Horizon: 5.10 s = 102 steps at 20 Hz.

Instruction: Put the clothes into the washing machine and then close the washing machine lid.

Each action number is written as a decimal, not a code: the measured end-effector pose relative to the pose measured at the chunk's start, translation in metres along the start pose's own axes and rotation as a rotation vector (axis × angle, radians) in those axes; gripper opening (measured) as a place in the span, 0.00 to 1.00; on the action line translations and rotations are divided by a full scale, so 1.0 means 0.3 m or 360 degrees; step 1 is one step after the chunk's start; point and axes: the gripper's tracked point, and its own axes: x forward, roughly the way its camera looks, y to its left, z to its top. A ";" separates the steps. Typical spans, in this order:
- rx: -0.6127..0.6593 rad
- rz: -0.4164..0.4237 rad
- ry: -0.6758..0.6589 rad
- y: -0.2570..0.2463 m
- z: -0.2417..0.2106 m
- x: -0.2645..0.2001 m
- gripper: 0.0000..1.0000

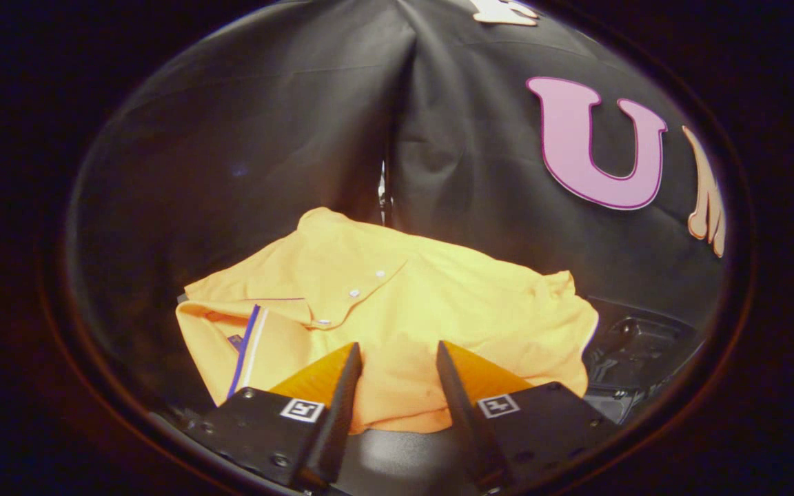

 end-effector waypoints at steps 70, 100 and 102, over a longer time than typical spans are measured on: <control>0.0475 -0.1040 -0.0832 -0.980 -0.214 -0.923 0.66; 0.0155 -0.0977 -0.1034 -0.877 -0.424 -1.034 0.96; 0.0161 -0.0982 -0.1035 -0.887 -0.430 -1.024 0.96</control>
